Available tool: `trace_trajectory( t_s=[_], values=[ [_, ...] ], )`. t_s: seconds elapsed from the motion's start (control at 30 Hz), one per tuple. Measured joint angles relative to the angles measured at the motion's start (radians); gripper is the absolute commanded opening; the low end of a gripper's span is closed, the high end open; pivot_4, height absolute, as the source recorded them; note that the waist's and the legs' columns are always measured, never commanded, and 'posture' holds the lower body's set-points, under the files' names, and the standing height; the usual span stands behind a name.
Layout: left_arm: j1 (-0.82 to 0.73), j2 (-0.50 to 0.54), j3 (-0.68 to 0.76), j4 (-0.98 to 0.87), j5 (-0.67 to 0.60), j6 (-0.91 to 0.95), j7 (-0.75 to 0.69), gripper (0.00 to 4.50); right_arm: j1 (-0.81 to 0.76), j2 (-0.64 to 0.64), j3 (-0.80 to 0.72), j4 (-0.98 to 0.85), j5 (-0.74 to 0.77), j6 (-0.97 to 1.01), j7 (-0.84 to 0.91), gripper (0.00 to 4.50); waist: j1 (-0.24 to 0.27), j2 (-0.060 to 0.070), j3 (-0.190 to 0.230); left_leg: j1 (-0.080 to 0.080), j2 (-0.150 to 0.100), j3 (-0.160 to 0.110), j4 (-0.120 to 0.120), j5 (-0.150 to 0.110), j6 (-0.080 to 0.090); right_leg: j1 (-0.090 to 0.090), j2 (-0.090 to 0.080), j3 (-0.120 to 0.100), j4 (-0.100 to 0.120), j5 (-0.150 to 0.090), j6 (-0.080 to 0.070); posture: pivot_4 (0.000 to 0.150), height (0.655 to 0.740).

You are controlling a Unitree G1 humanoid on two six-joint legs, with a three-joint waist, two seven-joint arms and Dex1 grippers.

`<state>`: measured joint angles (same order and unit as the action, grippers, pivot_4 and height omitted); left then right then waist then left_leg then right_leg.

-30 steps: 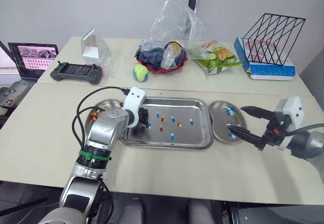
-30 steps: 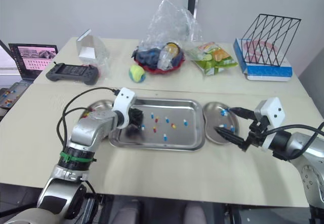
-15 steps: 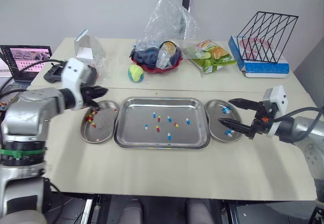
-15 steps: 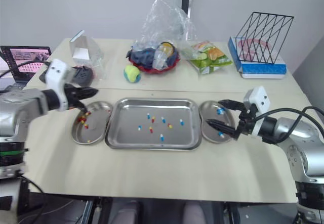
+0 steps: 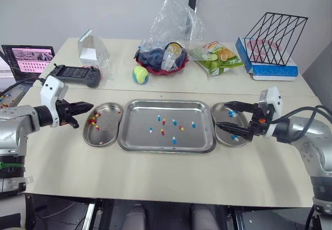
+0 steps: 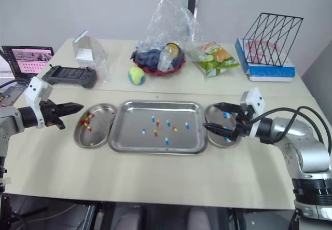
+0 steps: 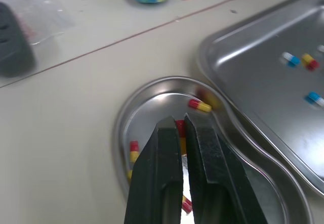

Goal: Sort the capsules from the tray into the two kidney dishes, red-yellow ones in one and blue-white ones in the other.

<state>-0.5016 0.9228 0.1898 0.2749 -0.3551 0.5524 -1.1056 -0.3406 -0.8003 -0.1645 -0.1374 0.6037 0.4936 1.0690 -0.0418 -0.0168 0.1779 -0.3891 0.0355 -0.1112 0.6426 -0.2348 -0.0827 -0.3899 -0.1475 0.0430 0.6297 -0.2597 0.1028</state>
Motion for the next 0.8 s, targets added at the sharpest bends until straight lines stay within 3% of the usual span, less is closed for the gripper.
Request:
trace_trajectory(
  t_s=[0.53,0.8],
  values=[
    [-0.011,-0.021,-0.133,0.075,0.061,-0.093,-0.050,0.04,0.145,-0.076,-0.136,-0.097,0.089,0.083,0.032,4.50,-0.001,0.000,0.000,0.000,0.000,0.000,0.000,0.000,0.000,0.000,0.000,0.000,0.001,0.000,0.000,0.150,0.7380],
    [-0.048,-0.023,-0.136,0.137,0.078,-0.129,-0.058,2.75,0.175,-0.077,-0.163,-0.112,0.089,0.085,0.018,4.50,-0.001,0.000,0.000,0.000,0.000,0.000,0.000,0.000,0.000,0.000,0.000,0.000,0.001,0.000,0.000,0.150,0.7380]
  ],
)
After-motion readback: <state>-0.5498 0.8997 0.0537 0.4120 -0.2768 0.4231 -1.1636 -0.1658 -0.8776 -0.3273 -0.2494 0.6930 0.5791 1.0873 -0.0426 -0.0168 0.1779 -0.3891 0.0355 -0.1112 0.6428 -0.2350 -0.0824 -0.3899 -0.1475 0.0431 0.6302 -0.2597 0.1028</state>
